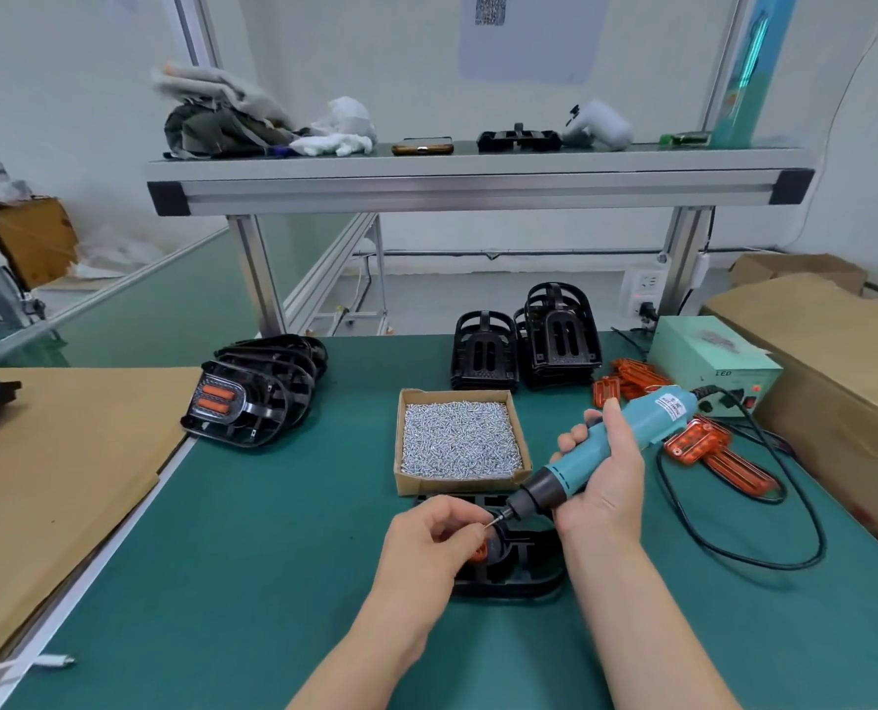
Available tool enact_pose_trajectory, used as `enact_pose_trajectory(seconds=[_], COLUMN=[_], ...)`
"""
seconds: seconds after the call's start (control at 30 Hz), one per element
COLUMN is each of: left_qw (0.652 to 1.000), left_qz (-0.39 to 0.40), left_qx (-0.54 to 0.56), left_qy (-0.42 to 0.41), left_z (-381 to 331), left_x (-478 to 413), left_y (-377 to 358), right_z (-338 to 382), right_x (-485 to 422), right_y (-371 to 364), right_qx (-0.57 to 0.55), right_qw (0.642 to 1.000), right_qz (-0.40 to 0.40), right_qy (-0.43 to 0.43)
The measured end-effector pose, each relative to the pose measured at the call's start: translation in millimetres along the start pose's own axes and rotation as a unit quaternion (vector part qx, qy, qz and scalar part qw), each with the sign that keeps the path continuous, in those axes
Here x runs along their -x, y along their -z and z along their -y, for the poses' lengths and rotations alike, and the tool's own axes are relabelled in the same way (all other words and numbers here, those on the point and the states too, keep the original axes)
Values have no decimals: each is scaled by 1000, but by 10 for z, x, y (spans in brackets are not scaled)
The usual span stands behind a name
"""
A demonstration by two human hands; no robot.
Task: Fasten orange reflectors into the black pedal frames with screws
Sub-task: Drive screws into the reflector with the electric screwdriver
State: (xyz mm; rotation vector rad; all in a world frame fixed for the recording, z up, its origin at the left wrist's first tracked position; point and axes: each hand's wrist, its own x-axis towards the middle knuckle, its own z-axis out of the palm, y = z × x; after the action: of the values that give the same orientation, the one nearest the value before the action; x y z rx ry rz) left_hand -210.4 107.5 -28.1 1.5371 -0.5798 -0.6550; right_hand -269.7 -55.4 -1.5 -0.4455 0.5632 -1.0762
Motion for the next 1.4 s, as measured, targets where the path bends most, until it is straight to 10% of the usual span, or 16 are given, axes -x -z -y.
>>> enact_pose_trajectory(seconds=[0.3, 0.83, 1.4], left_qw=[990, 997, 890], left_qz=[-20, -61, -177], left_qx=[132, 37, -231], left_qy=[33, -18, -351], left_z=[-13, 57, 134], left_x=[6, 30, 58], left_y=[21, -44, -86], right_z=[16, -50, -135], right_x=[7, 39, 89], right_y=[-27, -1, -25], right_qx=[8, 20, 26], right_qw=[999, 998, 992], right_qz=[-27, -62, -124], right_qy=[22, 15, 6])
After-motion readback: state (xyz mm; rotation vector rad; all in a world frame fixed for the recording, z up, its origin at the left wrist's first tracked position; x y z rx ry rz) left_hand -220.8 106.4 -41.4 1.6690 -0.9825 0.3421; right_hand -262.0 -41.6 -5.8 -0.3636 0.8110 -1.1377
